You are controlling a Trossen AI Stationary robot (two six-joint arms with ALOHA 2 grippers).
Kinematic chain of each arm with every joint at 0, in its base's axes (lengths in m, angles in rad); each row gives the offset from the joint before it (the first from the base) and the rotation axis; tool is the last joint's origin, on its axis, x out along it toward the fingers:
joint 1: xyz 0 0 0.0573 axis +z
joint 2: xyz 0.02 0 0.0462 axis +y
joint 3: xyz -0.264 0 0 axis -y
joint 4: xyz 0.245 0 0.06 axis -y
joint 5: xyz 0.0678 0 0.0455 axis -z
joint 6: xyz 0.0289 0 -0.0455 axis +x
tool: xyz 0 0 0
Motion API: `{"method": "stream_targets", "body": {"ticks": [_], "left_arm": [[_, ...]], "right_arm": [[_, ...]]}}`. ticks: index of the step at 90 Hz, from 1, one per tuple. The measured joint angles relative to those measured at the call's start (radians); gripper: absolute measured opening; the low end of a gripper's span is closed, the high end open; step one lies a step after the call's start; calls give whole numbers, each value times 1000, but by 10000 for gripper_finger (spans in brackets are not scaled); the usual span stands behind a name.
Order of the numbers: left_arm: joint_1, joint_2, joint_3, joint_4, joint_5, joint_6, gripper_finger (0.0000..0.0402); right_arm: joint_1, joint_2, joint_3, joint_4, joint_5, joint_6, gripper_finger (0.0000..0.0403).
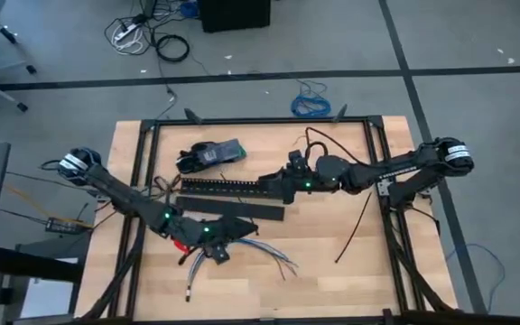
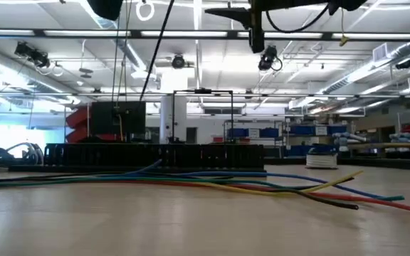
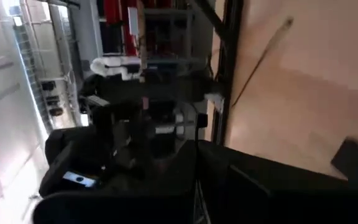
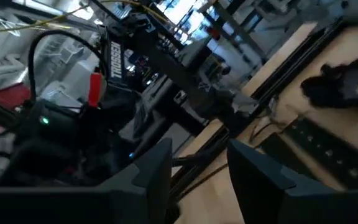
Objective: Ziptie cables
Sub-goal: Prepare the left black zip tie
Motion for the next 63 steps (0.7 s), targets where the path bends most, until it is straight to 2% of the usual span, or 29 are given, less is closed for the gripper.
{"method": "stream_targets", "body": {"ticks": [29, 63], "left_arm": [[-5, 154, 0, 150, -154, 300, 0], [-5, 288, 0, 356, -204, 553, 0]], "right_arm": [[17, 0, 0, -87, -61, 136, 146], [-5, 0, 0, -215, -114, 152, 138]]}}
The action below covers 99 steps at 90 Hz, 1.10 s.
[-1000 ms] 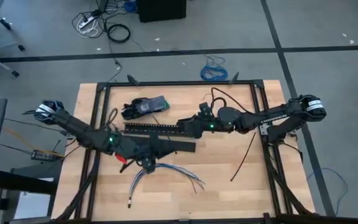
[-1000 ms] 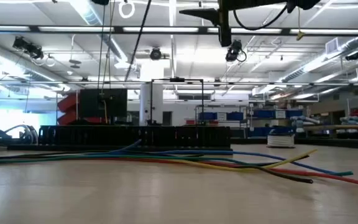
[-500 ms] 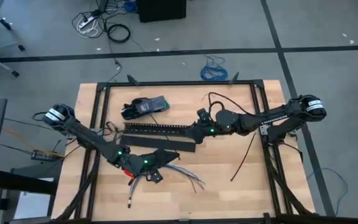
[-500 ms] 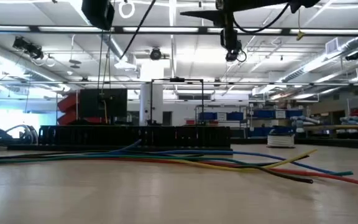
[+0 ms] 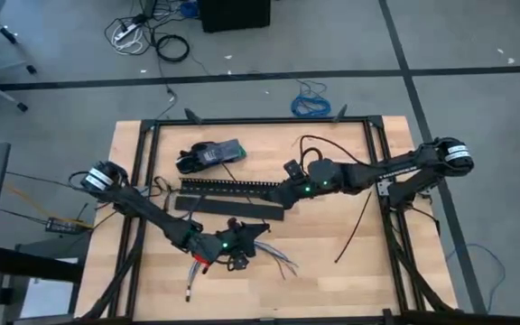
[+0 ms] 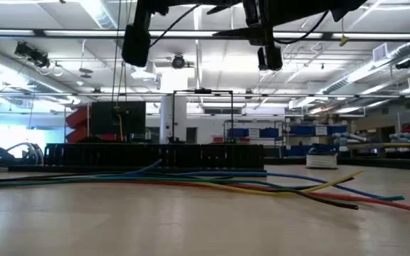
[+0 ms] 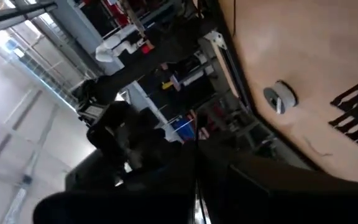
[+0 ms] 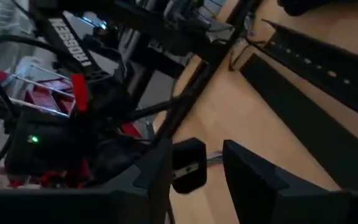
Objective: Ziptie cables
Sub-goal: Prepare the left black zip tie
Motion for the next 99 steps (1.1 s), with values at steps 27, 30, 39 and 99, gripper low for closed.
{"method": "stream_targets", "body": {"ticks": [27, 30, 39, 99], "left_arm": [[4, 71, 0, 28, 35, 26, 0], [5, 78, 0, 41, 43, 26, 0], [8, 103, 13, 51, 71, 24, 0], [13, 184, 113, 56, 100, 30, 0]], "right_arm": [[-2, 0, 0, 24, -43, -34, 135], [-5, 0, 0, 19, -45, -37, 133], [-23, 0, 0, 14, -51, -49, 128], [-203, 0, 0, -16, -278, -95, 118]]}}
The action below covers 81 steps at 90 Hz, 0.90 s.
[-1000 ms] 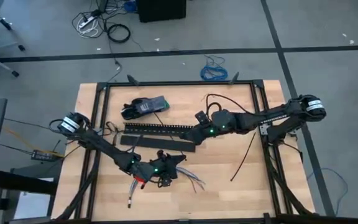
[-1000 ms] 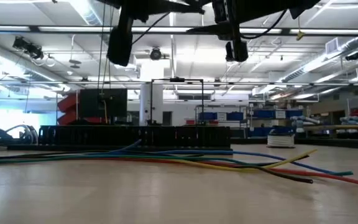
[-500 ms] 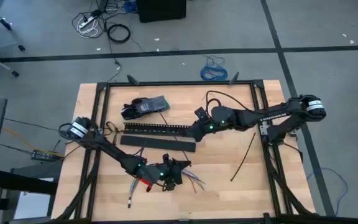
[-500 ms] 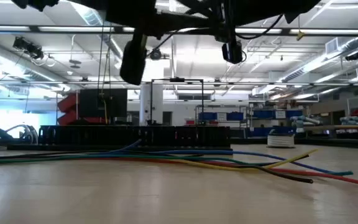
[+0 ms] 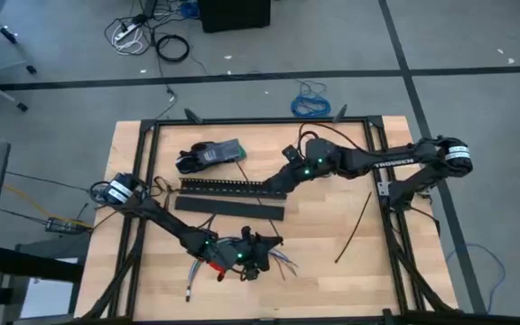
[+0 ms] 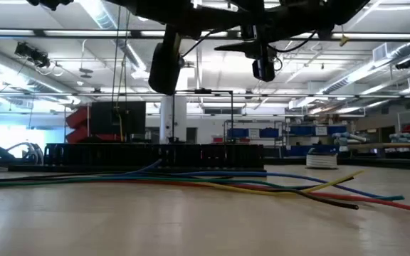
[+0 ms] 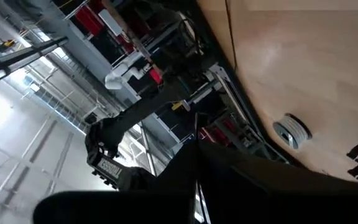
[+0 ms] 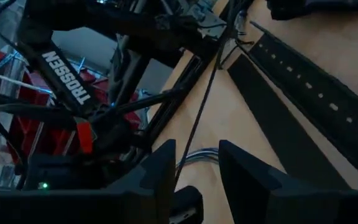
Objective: Ziptie cables
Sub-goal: Prepare the left black zip tie
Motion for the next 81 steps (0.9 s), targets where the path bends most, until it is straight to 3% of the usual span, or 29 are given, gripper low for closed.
{"method": "stream_targets", "body": {"ticks": [13, 38, 81], "left_arm": [[9, 0, 0, -1, 20, 2, 0], [22, 0, 2, 9, -7, -1, 0], [24, 0, -2, -6, 38, -109, 0]], "right_arm": [[-19, 55, 0, 36, -46, 4, 118], [-70, 232, 0, 390, -200, 72, 115], [-114, 247, 0, 408, -236, 74, 114]]}}
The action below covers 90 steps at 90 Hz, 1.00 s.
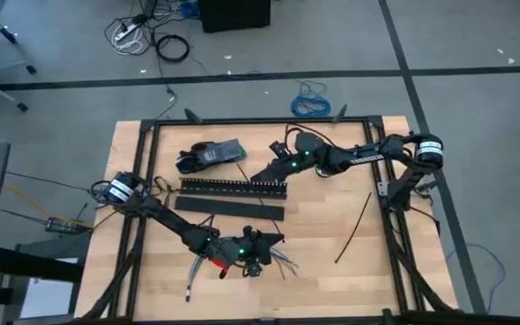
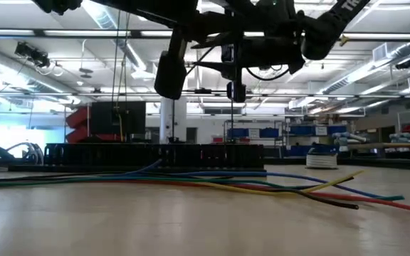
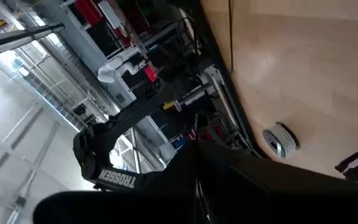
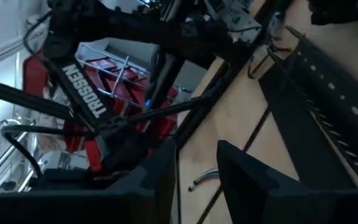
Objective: Ziptie cables
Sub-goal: Prepare the left black zip tie
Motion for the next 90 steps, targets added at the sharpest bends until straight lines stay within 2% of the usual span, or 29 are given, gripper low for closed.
{"method": "stream_targets", "body": {"ticks": [18, 44, 66, 90], "left_arm": [[0, 0, 0, -2, -38, 81, 0], [0, 0, 0, -3, -41, 98, 0], [6, 0, -1, -4, 33, 100, 0], [19, 0, -1, -4, 35, 97, 0]], "right_arm": [[11, 0, 0, 1, 0, -3, 114], [10, 0, 0, 0, 19, -2, 114], [10, 0, 0, 0, 19, 5, 113], [12, 0, 0, 0, 20, -1, 113]]}}
